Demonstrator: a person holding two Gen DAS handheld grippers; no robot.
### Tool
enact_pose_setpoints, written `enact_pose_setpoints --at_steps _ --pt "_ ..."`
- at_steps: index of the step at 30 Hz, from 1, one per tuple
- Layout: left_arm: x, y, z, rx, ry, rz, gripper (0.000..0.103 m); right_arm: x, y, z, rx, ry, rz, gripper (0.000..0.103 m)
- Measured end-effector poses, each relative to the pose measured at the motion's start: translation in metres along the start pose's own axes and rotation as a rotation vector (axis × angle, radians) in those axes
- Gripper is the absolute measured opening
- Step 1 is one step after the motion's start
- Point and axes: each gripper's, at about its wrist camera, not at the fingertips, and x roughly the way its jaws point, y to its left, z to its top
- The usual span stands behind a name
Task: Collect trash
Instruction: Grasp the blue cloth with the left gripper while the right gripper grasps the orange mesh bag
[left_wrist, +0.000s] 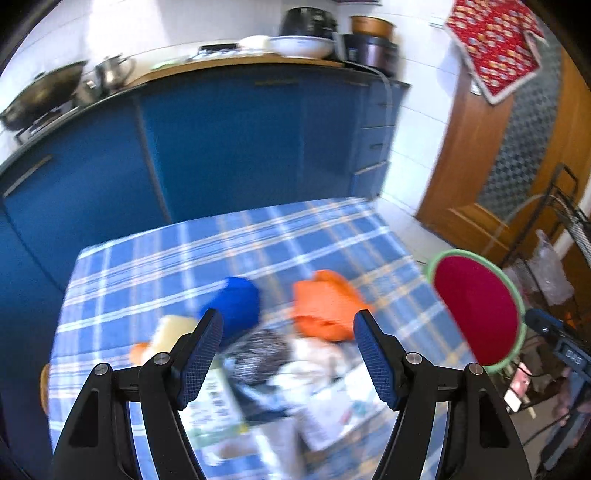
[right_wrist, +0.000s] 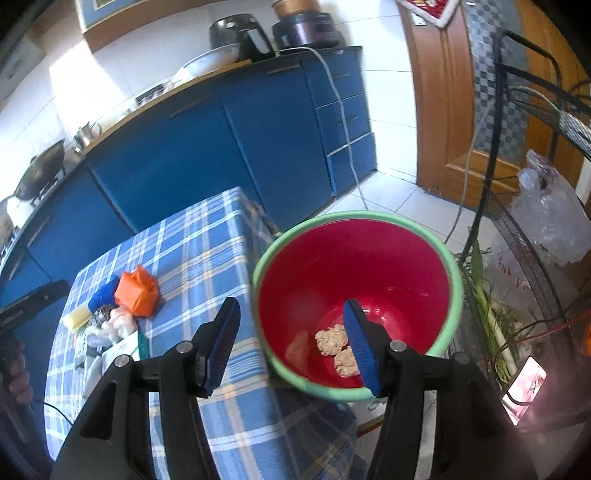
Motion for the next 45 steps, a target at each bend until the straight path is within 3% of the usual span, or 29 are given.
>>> enact_pose_setpoints --at_steps 7,17,26,30,33,39,45 --pt "0.025 0.048 -0.004 -0.067 0.037 0.060 0.075 0.010 0.032 0.002 -0.051 0.040 0.017 0.060" --pt "0.069 0.048 0.003 -0.076 0.081 -0.022 0.075 0.028 0.076 0.003 -0.100 0.077 0.036 0.060" --pt "0.110 0.048 -0.003 -0.079 0.134 -0.017 0.074 0.045 0.105 0.008 -0.114 0.091 0.035 0.060" --pt "0.119 0.046 -0.011 -0.042 0.101 0.037 0.052 0.056 0.120 0.007 -0.122 0.106 0.048 0.060" --pt "0.120 0.048 -0.013 -0.047 0.075 0.031 0.042 0.065 0.133 0.007 -0.140 0.114 0.056 0.060" --pt "0.117 0.060 -0.014 -0.092 0.045 0.000 0.033 0.087 0.158 0.005 -0.150 0.132 0.086 0.060" --pt "0.111 0.069 -0.014 -0.147 0.021 -0.051 0.032 0.104 0.180 0.004 -0.166 0.149 0.106 0.060"
